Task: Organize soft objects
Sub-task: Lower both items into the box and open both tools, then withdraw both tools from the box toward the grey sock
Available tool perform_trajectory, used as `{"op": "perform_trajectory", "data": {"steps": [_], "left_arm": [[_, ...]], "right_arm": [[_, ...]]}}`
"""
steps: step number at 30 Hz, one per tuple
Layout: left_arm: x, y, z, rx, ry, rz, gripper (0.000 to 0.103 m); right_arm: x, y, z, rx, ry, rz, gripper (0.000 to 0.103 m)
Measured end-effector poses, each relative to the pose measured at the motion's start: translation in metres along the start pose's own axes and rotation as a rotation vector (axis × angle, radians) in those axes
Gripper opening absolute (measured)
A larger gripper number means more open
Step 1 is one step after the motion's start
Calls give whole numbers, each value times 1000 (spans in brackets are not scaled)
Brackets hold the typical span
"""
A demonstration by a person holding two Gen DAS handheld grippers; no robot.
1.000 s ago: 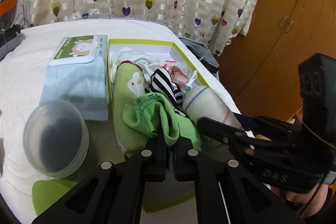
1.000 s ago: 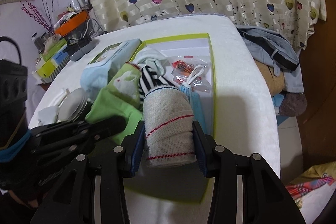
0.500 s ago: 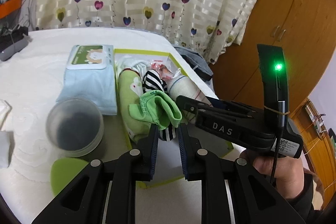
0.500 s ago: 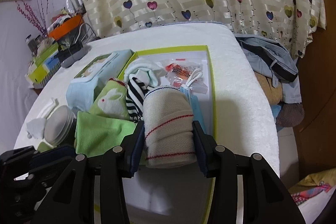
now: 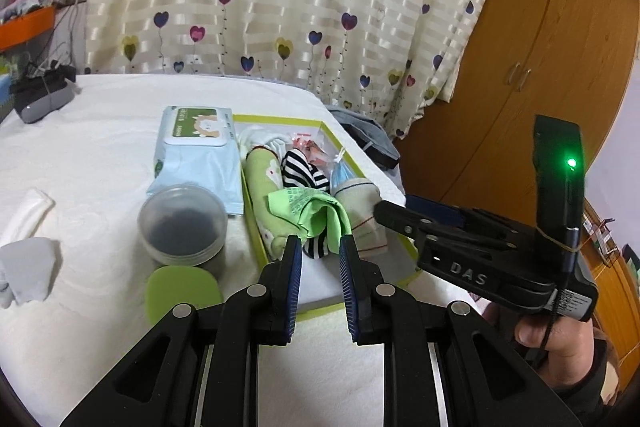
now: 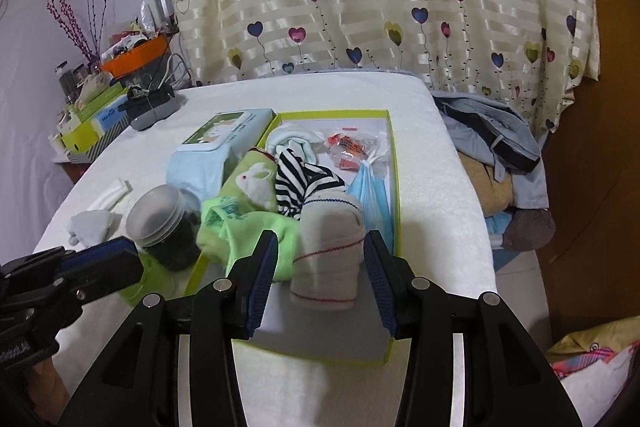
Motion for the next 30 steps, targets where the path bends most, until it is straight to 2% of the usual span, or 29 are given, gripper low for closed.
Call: {"op": "perform_trajectory", "data": {"steps": [10,16,20,30], "left_arm": [[-9,-33,1,46,31,-51,17],[-12,-52,9,76,27,-85,18],[-15,-61,16,100,21,-97,18],[-17,-75,23,136,21,-118,18]], "right_arm": [[-12,-44,13,-1,9,-47,46],[-15,-65,34,29,-29,-69,46],[-17,-74,44,42,-47,-84,53],[-22,-81,59,68,-78,-84,53]]}}
Point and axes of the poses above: each gripper's, at about its wrist camera, not at the fingertips, and y roughly the way its jaws point, z to its left, x to its top, the point moved 7 cm from there along y, roughly the way its jaws point, and after that the axes turned 9 degrees about -x, right-handed, at the moved point
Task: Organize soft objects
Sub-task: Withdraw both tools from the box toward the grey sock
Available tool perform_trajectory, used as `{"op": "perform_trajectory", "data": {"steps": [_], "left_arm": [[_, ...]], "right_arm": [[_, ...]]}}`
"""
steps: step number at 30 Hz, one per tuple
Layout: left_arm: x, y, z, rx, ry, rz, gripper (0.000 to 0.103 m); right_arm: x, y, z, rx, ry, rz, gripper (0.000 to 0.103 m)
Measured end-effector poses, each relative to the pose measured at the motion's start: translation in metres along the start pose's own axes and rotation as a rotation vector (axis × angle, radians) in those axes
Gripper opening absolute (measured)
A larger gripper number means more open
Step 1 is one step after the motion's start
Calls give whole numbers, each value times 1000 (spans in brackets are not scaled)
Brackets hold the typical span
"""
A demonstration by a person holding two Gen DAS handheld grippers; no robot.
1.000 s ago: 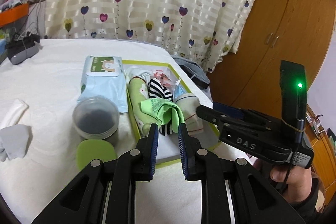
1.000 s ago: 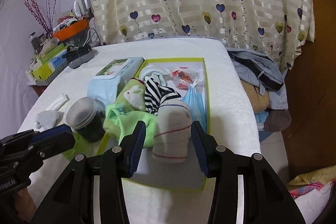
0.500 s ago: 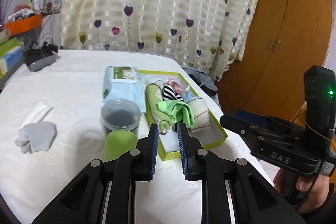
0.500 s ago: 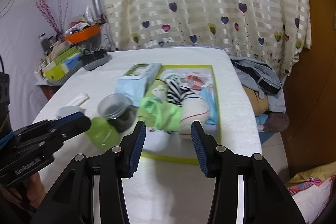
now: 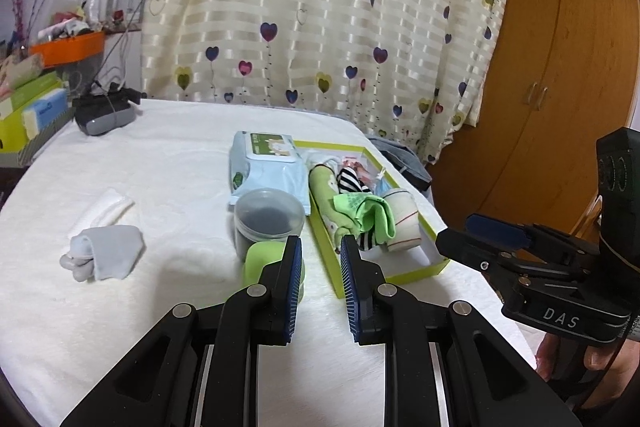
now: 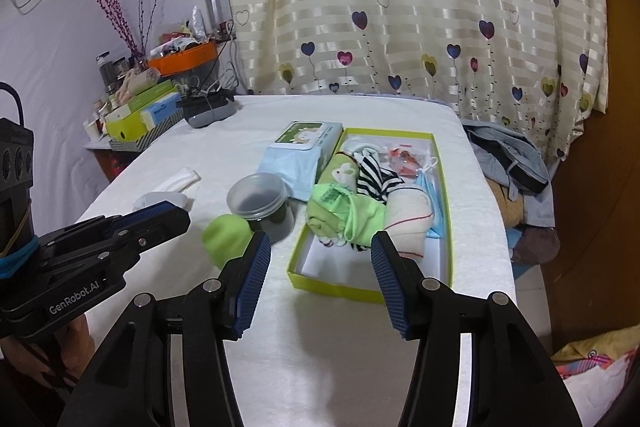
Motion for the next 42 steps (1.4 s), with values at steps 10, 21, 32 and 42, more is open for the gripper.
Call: {"op": "perform_trajectory", "data": {"steps": [10,21,32,42], "left_arm": [[-2,-5,8,17,-11,-2,19],[-4,-8,18,39,-22,-3,19],[-3,-9,26,44,-24,-6,19],[-4,-11,44,75,-49,-5,19]], "right_arm": [[-1,-5,12,21,-26,-4,53],[0,-6,21,34,-44,-2,53],[2,-5,30,45,-60,-1,53],[4,0,38,61,-73,5,53]]}}
Point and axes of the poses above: each gripper's, at about its wrist camera, not at the fingertips, and y roughly the way its jaws point, z to its left, x to its top, the point moved 7 cm from there along y, roughly the way its jaws point, and after that the axes turned 9 degrees about -x, right-handed, at the moved point
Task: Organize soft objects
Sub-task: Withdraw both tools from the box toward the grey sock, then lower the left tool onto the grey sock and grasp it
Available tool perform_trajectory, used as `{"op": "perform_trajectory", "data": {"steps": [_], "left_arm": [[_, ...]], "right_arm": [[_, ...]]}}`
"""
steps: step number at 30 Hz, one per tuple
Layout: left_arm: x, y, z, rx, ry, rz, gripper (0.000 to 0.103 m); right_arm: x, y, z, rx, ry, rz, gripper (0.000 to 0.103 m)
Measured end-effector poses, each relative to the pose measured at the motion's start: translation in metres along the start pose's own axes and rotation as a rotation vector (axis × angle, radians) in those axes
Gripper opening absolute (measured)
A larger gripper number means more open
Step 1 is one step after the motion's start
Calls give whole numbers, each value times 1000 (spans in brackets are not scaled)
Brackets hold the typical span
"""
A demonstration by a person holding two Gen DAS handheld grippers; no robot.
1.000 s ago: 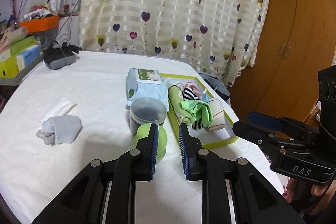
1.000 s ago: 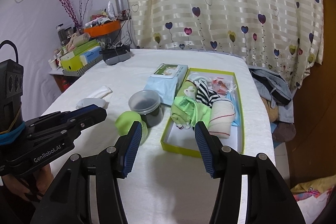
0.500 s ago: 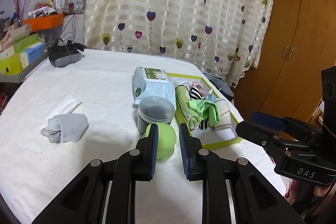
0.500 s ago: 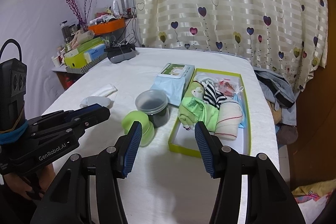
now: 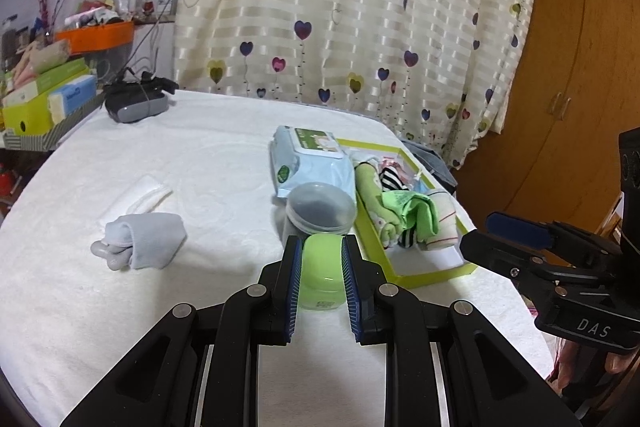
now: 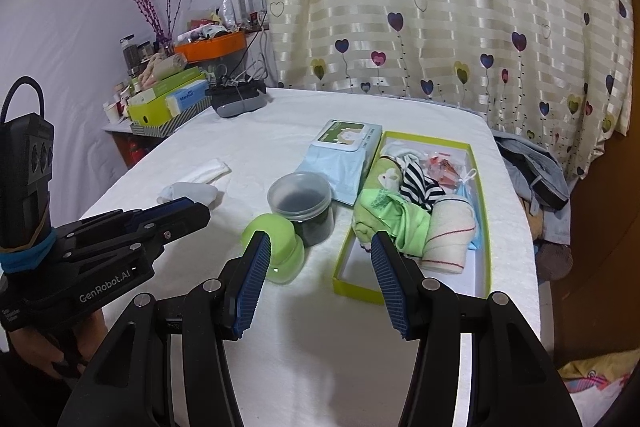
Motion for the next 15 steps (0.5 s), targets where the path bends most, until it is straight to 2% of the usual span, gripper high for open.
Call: {"op": "perform_trajectory", "data": {"steps": [2,3,4,15], "left_arm": [[-1,-1,3,6,-7,-1,23],[-1,-2,7,8,-13,-6,33],[-1,-3,10,12,-20,-11,38],[-3,-10,47,100,-72,-9,39]], "right_arm": [[1,2,3,9,-5,0,53],[1,3,5,14,-8,1,53],[1,3,7,18,-10,1,53],[8,17,33,82,-45,8,53]]}}
Point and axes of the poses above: each gripper's, at about its wrist camera, not at the fingertips, and y roughly the way its jaws point, z to its left, x to its top, the point moved 7 cm from there along y, roughly the way its jaws point, and after that the axes turned 9 degrees about -x, right-handed, at the moved point
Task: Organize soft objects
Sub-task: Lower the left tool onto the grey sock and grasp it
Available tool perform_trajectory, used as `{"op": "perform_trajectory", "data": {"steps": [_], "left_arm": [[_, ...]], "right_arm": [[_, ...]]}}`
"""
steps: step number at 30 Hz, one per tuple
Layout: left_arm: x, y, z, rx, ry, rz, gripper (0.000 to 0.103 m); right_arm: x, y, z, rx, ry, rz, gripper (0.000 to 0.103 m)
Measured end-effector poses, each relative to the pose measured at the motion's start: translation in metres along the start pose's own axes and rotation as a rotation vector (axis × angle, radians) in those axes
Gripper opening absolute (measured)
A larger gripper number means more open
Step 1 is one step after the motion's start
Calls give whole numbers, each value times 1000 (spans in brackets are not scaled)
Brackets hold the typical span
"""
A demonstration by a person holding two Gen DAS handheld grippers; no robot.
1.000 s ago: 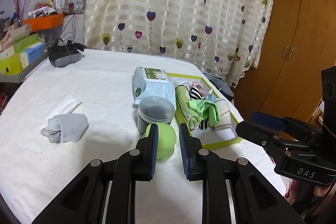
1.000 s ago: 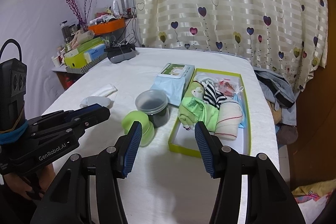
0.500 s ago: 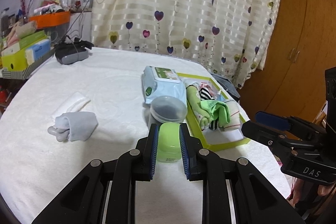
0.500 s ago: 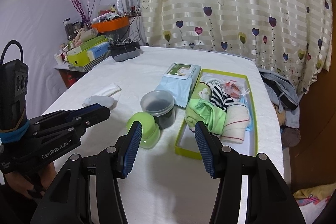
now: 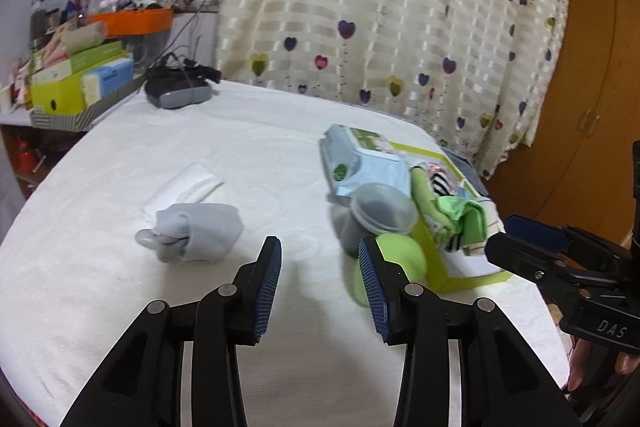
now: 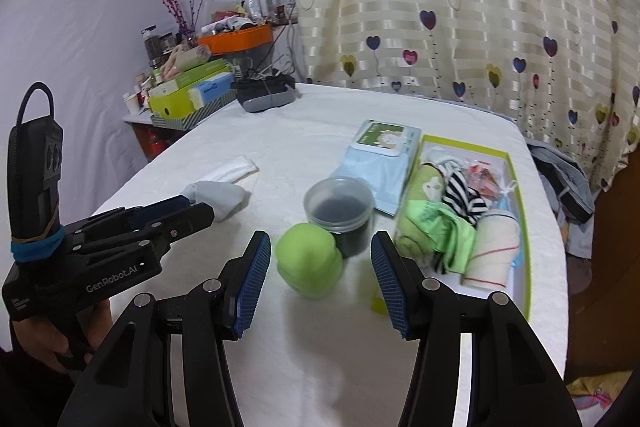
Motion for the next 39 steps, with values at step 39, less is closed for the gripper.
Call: {"op": "perform_trajectory", "data": {"steps": [39], "left_arm": [[2,46,125,110,-178,53,24]], "right_arm": [[31,64,75,84,-140,57,53]]}}
Point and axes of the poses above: each gripper's, at about its wrist camera, not at the fingertips, and y roughly the way its jaws point, z to its left, x to its top, the point moved 7 cm from there along y, roughly the way its jaws point, and after that the axes turned 9 degrees about -x, right-handed, at the moved point
